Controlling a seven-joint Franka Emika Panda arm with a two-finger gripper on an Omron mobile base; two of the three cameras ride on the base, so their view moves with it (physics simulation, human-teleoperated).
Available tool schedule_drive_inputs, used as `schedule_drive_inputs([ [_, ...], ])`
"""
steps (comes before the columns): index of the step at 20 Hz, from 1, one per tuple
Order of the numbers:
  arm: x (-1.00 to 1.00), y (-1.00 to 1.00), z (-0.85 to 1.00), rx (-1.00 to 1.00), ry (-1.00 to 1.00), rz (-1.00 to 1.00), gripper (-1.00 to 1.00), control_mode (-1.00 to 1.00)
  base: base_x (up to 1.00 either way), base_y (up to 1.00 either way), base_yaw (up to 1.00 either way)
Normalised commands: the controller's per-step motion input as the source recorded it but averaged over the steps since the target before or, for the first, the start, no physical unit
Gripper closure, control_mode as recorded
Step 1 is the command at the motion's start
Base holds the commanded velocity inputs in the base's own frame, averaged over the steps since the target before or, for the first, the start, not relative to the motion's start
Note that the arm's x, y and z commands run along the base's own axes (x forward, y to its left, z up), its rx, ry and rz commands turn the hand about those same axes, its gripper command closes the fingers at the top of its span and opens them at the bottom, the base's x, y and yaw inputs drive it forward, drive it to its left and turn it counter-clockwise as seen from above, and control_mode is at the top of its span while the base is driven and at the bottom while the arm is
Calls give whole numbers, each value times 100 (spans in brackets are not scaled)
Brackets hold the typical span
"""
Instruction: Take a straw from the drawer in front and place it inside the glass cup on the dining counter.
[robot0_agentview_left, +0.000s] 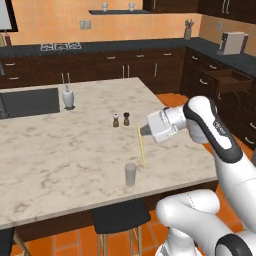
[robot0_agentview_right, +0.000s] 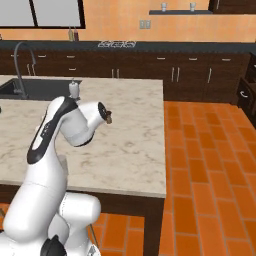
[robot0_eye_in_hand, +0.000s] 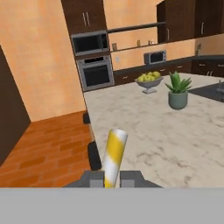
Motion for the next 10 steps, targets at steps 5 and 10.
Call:
schedule_drive_inputs([
  [5, 19, 7, -24, 1, -9, 7, 100, -100, 0, 0, 0],
  [10, 25, 1, -13, 0, -14, 5, 100, -100, 0, 0, 0],
])
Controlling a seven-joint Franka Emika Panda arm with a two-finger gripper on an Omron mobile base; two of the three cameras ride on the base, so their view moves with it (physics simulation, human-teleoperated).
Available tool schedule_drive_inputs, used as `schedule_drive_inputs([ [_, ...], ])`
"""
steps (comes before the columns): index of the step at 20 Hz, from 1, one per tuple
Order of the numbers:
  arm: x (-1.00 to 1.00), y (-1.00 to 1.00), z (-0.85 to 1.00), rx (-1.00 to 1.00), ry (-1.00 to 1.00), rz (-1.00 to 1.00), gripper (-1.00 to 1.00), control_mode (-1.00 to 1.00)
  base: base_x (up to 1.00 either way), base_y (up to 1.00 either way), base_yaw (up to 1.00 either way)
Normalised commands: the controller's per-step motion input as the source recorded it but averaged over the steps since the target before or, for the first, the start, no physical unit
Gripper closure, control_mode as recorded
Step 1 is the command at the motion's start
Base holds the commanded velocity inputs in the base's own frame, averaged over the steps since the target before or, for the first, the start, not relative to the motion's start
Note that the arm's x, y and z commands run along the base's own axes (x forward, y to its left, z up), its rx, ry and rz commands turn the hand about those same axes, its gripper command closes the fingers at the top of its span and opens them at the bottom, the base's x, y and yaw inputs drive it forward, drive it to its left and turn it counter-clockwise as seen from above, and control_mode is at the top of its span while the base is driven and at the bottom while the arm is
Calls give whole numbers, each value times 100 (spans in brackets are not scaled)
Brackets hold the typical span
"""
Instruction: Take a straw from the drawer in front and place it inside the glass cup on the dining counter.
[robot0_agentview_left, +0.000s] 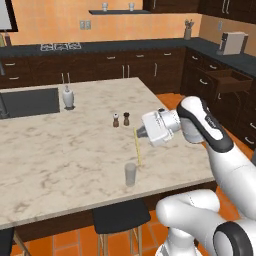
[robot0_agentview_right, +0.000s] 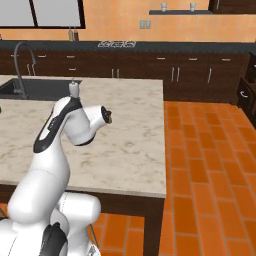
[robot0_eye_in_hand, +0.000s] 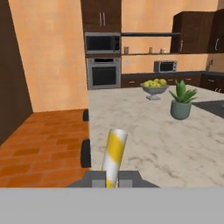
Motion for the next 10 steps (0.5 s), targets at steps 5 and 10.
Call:
schedule_drive_inputs([
  [5, 4, 16, -18, 0, -9, 5, 100, -100, 0, 0, 0],
  [10, 0, 8, -18, 0, -2, 2, 100, -100, 0, 0, 0],
])
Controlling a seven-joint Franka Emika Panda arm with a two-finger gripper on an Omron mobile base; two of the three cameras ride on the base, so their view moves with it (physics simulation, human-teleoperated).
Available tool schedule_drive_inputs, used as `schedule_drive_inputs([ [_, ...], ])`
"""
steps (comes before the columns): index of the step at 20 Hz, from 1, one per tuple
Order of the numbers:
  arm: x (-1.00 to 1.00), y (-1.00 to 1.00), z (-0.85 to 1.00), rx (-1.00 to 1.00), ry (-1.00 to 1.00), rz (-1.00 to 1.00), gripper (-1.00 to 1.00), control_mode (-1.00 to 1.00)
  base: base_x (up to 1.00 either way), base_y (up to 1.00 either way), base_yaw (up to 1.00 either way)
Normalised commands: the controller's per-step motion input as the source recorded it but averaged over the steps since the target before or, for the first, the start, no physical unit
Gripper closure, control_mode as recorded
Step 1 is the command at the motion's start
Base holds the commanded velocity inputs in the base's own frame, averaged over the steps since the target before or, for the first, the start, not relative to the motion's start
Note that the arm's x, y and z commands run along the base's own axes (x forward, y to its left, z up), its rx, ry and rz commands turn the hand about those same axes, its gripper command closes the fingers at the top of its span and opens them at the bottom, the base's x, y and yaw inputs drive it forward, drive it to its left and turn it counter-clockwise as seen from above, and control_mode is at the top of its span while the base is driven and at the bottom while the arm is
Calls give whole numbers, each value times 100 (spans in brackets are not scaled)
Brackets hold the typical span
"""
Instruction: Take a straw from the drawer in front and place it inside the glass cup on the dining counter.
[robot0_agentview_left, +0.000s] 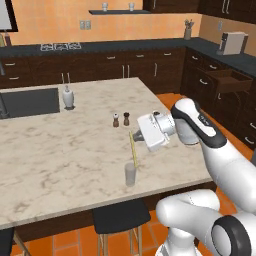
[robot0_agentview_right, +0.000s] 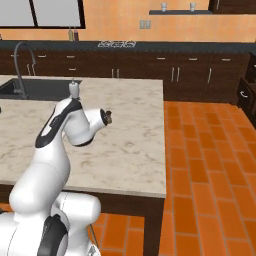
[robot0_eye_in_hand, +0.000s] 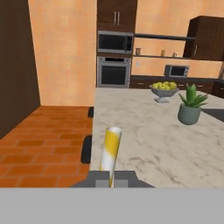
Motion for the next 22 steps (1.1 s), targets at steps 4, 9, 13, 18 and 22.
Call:
schedule_drive_inputs([
  [4, 1, 0, -15, 0, 0, 0, 100, -100, 0, 0, 0],
  [9, 15, 0, -15, 0, 0, 0, 100, -100, 0, 0, 0],
  [13, 32, 0, -9, 0, -2, 0, 100, -100, 0, 0, 0],
  [18, 29, 0, -15, 0, -1, 0, 100, -100, 0, 0, 0],
  [22, 14, 0, -19, 0, -2, 0, 100, -100, 0, 0, 0],
])
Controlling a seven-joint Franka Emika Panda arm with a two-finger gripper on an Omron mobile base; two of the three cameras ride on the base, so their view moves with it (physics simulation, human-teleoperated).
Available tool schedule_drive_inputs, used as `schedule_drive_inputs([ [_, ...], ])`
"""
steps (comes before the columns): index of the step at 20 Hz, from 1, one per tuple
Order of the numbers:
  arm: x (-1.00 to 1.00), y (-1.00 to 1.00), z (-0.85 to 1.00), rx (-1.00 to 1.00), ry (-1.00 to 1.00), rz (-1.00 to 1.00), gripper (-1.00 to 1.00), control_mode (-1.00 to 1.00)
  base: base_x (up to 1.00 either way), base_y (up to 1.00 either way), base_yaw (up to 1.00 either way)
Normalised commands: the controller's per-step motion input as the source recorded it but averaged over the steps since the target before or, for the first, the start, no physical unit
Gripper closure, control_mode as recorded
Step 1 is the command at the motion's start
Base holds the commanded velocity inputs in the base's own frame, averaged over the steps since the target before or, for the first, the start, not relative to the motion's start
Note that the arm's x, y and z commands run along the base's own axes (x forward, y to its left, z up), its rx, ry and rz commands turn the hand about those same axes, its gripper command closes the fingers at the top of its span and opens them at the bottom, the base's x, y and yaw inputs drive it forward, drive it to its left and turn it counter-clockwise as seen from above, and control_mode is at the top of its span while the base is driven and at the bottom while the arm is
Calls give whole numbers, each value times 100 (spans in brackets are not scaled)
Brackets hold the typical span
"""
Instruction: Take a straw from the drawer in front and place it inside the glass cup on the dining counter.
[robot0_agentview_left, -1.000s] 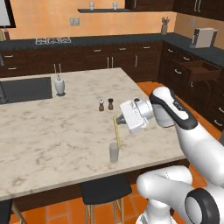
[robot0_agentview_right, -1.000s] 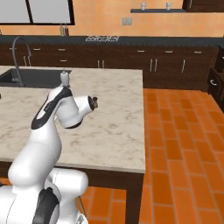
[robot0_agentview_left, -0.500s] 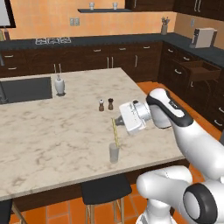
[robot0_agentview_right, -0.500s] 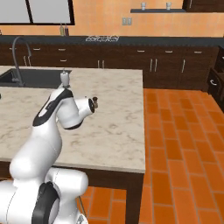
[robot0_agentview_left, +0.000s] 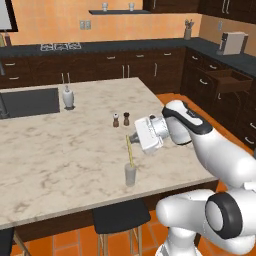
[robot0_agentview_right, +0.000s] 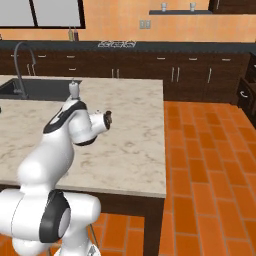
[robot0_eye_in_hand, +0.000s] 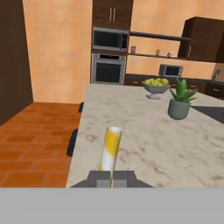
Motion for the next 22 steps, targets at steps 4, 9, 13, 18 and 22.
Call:
schedule_drive_inputs([
  [4, 4, 0, -23, 0, -2, 0, 100, -100, 0, 0, 0],
  [9, 8, 2, -27, 0, -1, 1, 100, -100, 0, 0, 0],
  [13, 7, 5, -26, 0, 0, 1, 100, -100, 0, 0, 0],
  [18, 6, 5, -30, 0, 0, 1, 100, -100, 0, 0, 0],
  [22, 0, 0, -27, 0, 0, 0, 100, -100, 0, 0, 0],
])
